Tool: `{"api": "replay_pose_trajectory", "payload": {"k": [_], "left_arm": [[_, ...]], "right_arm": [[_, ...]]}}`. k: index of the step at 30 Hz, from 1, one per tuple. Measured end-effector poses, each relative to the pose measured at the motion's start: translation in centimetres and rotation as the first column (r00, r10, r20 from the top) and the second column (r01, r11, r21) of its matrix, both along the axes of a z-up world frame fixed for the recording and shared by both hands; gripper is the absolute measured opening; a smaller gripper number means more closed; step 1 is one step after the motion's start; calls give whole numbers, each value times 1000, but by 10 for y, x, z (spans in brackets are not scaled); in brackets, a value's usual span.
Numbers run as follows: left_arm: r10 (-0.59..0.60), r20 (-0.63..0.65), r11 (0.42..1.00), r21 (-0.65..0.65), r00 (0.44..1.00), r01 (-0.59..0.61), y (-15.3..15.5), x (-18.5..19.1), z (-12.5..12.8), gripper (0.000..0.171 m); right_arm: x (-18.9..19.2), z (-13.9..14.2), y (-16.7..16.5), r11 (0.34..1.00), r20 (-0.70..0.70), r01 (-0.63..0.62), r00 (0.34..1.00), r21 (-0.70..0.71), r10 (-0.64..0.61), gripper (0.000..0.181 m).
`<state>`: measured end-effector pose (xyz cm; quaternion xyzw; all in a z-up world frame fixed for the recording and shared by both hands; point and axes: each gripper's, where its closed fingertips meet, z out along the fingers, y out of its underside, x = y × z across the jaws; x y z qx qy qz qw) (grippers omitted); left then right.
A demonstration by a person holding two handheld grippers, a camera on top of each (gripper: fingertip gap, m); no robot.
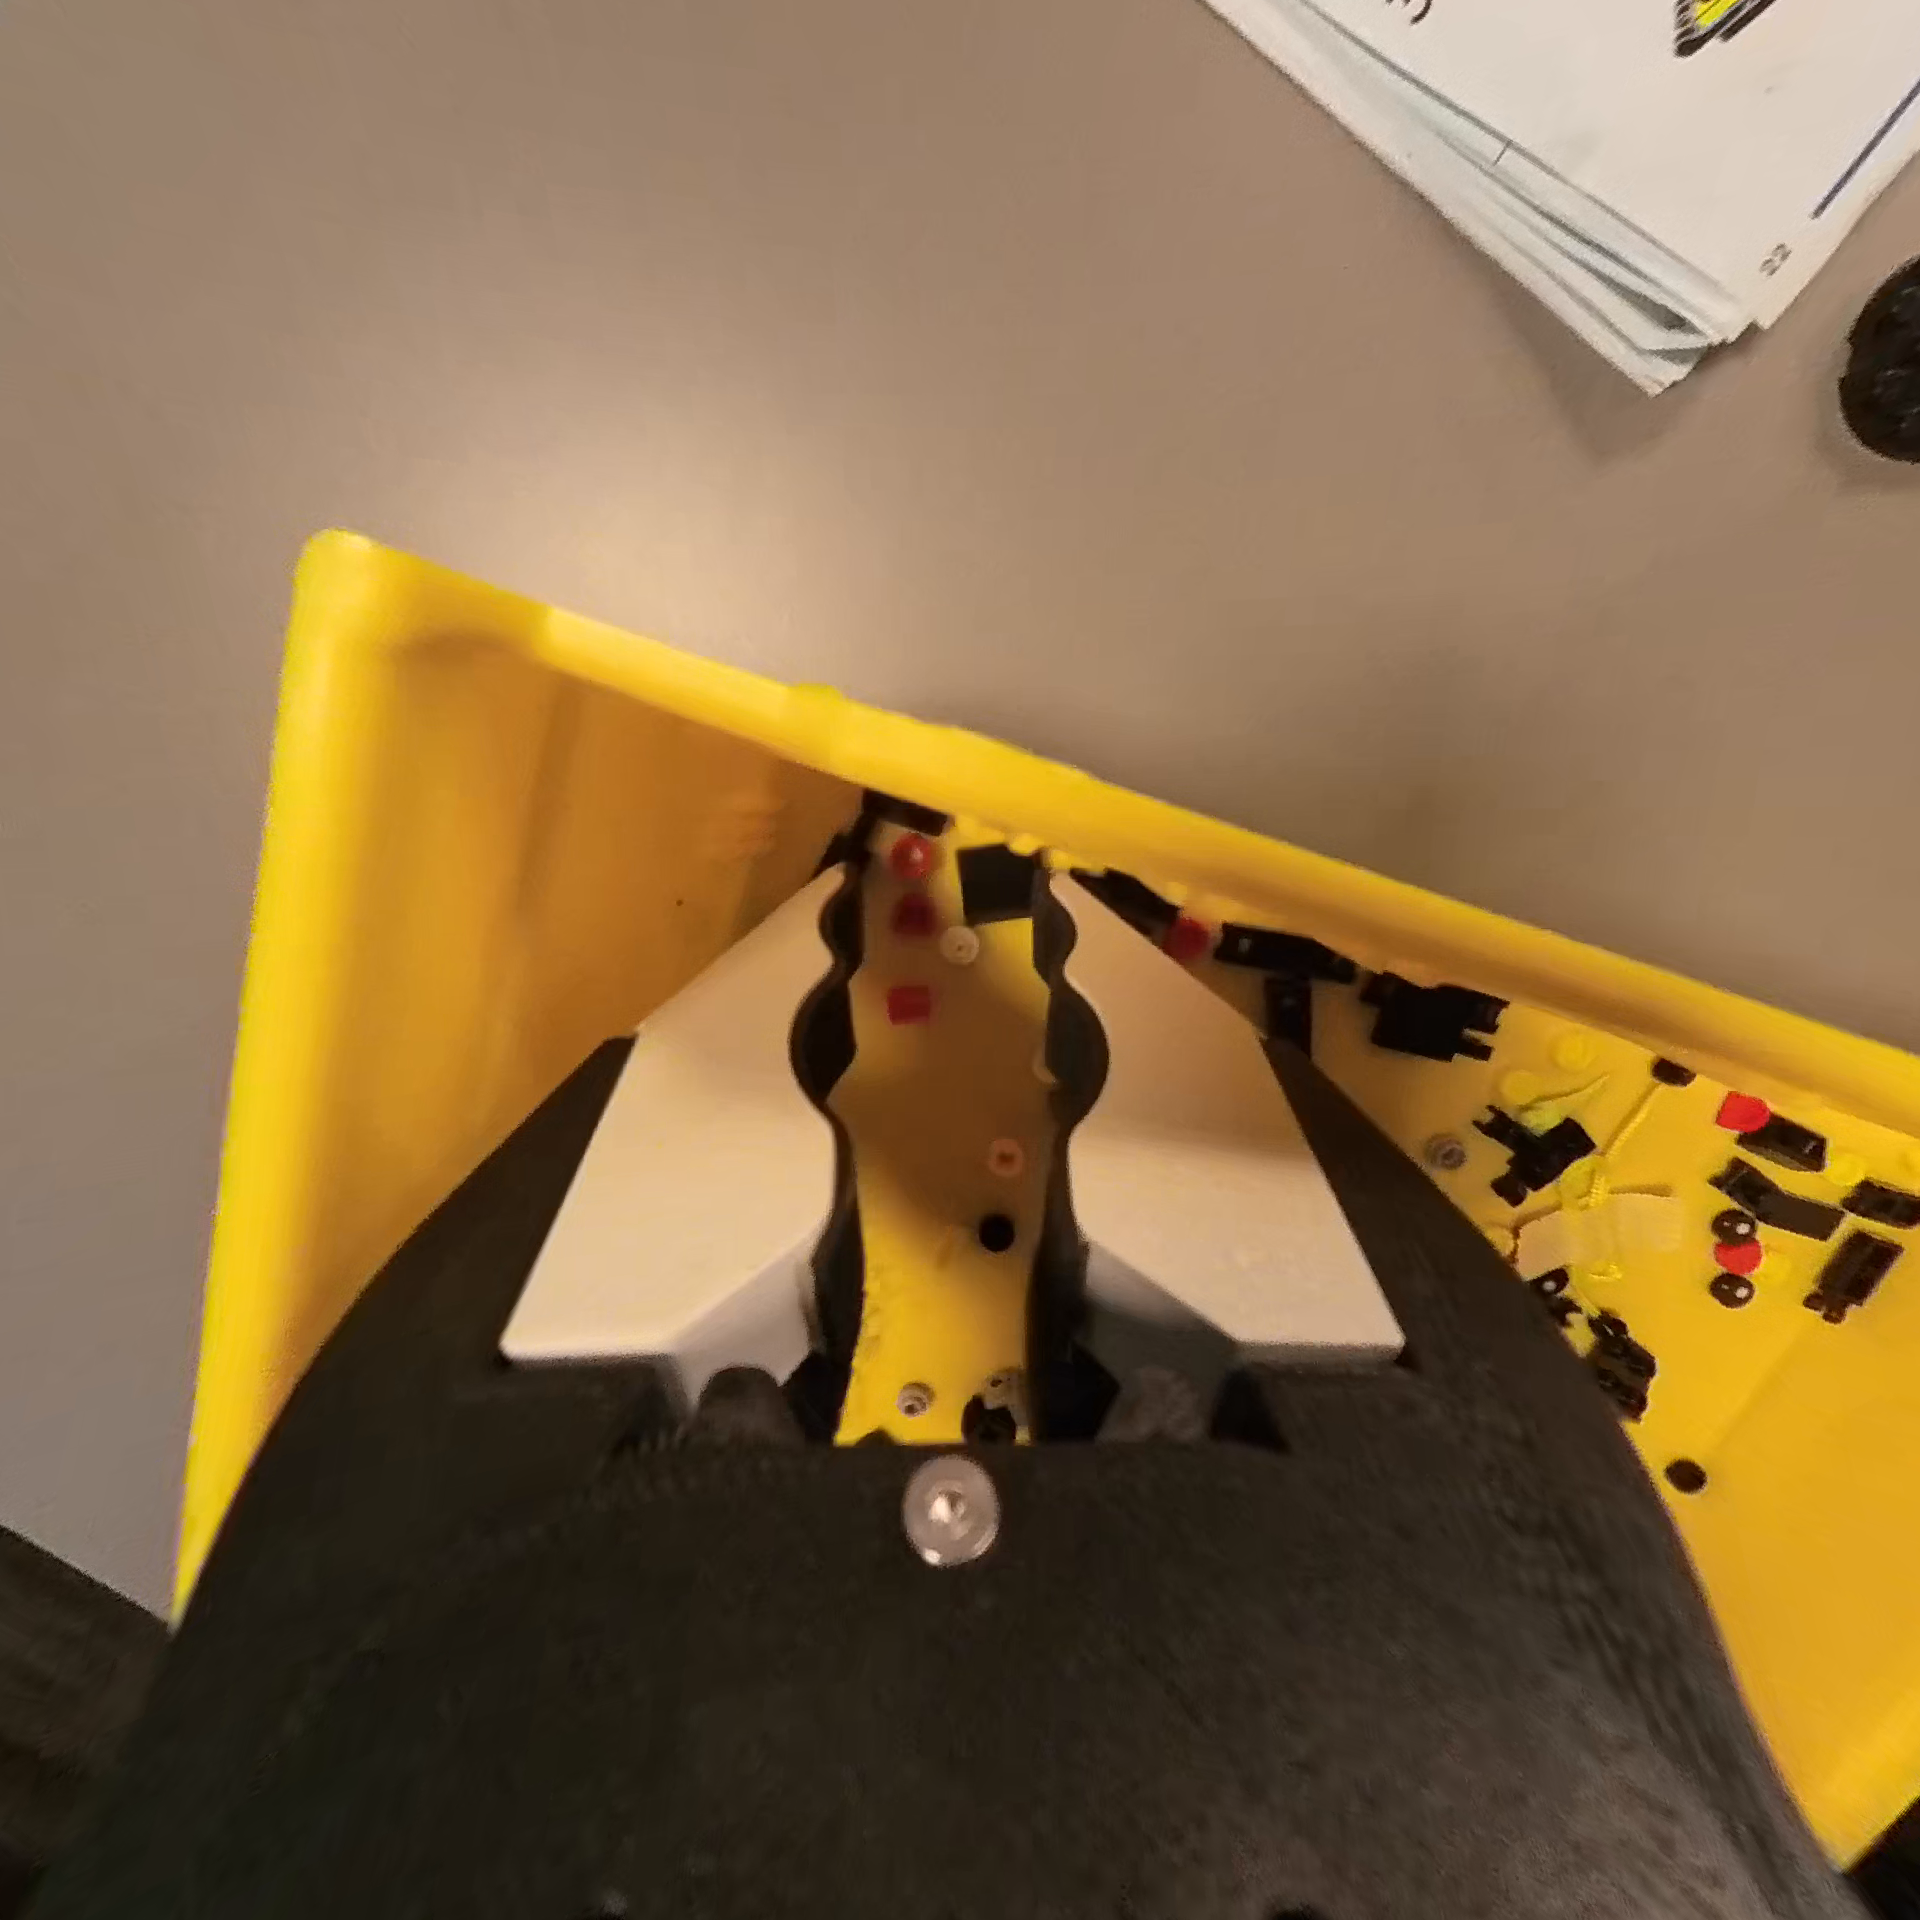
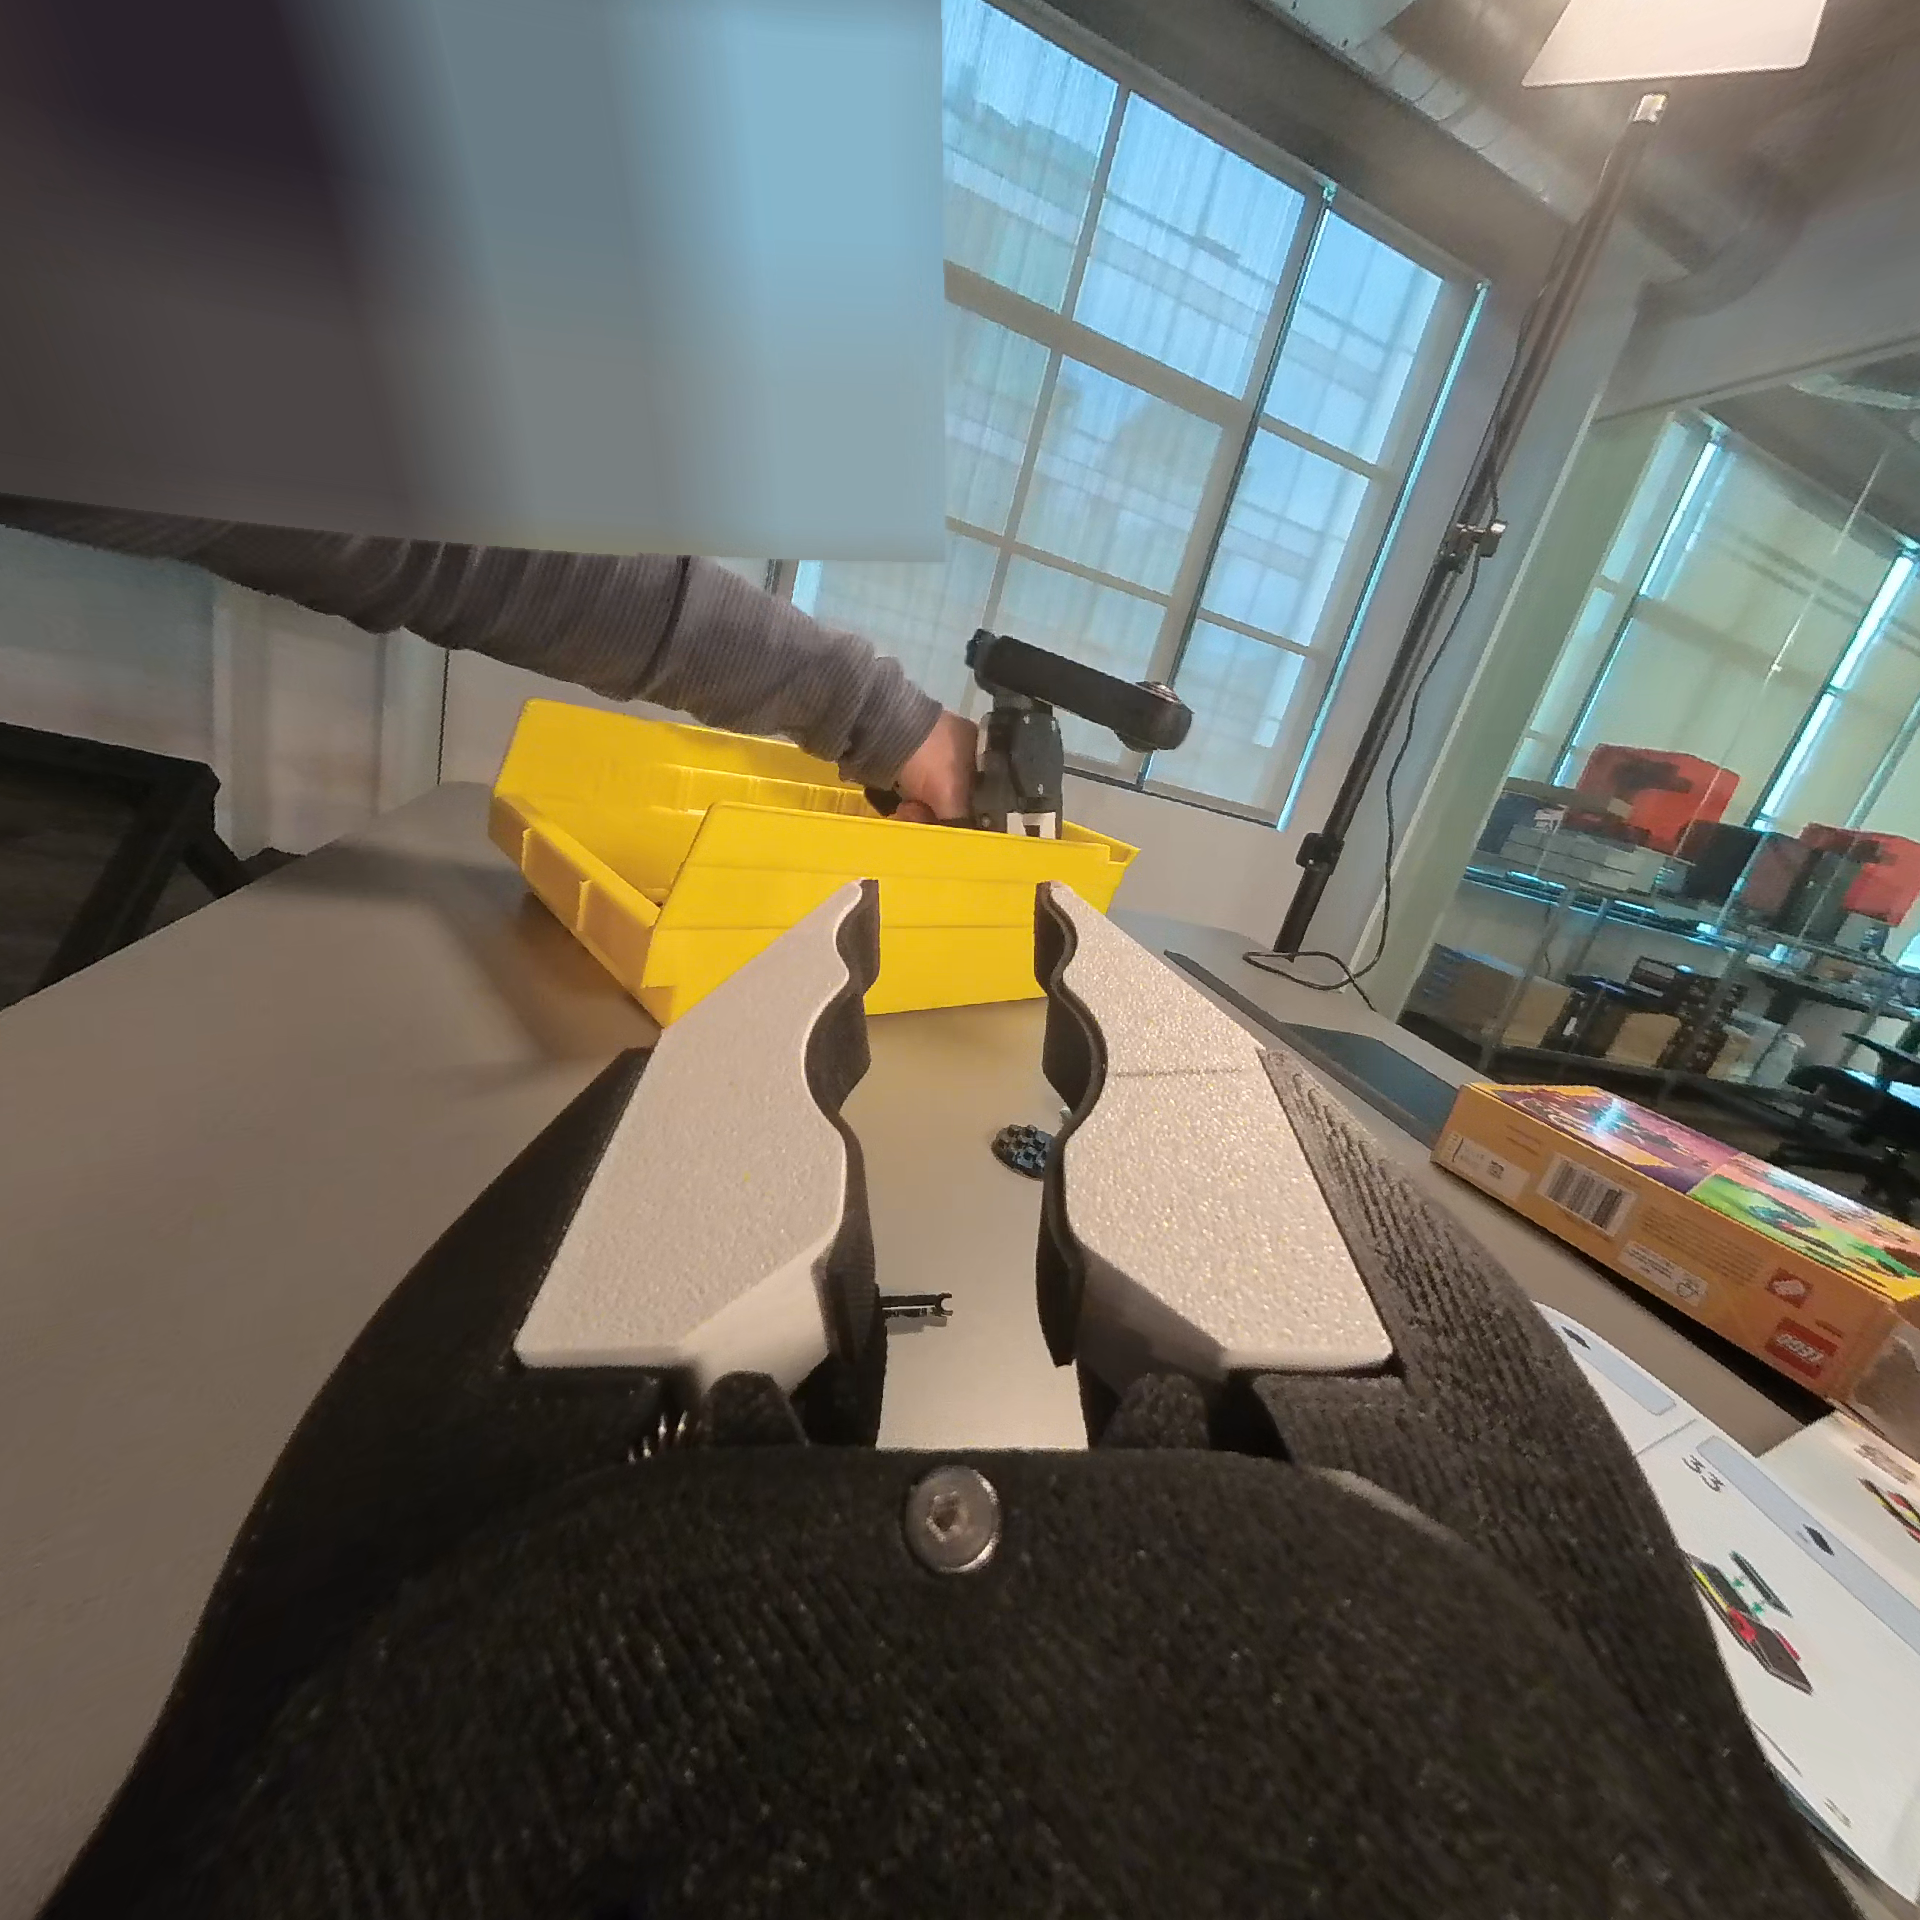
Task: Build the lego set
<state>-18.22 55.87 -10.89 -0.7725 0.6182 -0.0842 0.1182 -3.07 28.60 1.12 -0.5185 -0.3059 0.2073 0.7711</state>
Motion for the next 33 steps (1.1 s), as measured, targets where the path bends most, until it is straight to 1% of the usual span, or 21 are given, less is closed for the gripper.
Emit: {"api": "replay_pose_trajectory", "payload": {"k": [4, 6, 7, 11, 15, 18, 24, 27, 30, 31, 33], "left_arm": [[-14, -1, 1000, 13, 1000, 14, -4, -1, -1, 25], [-1, -17, 1000, 19, 1000, 1, -4, -4, -1, 23], [26, -23, 999, 21, 999, -26, -2, -6, -1, 22], [201, -37, 979, 43, 979, -200, 12, -15, 0, 19], [317, 15, 948, 9, 948, -317, 15, -15, 4, 17], [369, 42, 929, -30, 928, -368, 14, -13, 7, 17], [384, -17, 919, -95, 923, -384, 3, -17, -3, 22], [385, -10, 920, -75, 923, -384, 7, -16, -3, 22], [380, -10, 924, -47, 925, -380, 11, -17, -4, 19], [379, -12, 925, -37, 925, -379, 13, -18, -4, 15], [364, -16, 931, -35, 931, -364, 12, -19, -4, 15]], "right_arm": [[-1, 0, 0, 1000, 4, 0, 1000, 2, 0, 27], [-1, 0, 0, 1000, 4, 0, 1000, 2, 0, 27], [-1, 0, 0, 1000, 4, 0, 1000, 1, 0, 27], [0, 0, 0, 1000, 3, 0, 1000, 1, 0, 27], [0, 0, 0, 1000, 1, -2, 1000, 0, 2, 27], [0, 0, 0, 1000, -3, -4, 1000, -2, 4, 27], [0, 0, 0, 1000, -3, -5, 1000, -2, 4, 27], [0, 0, 0, 1000, -2, -5, 1000, -2, 5, 27], [-1, 0, 0, 1000, -2, -6, 1000, -2, 6, 27], [-1, 0, 0, 1000, -2, -6, 1000, -2, 6, 27], [-1, 0, 0, 1000, -3, -7, 1000, -2, 7, 27]]}}
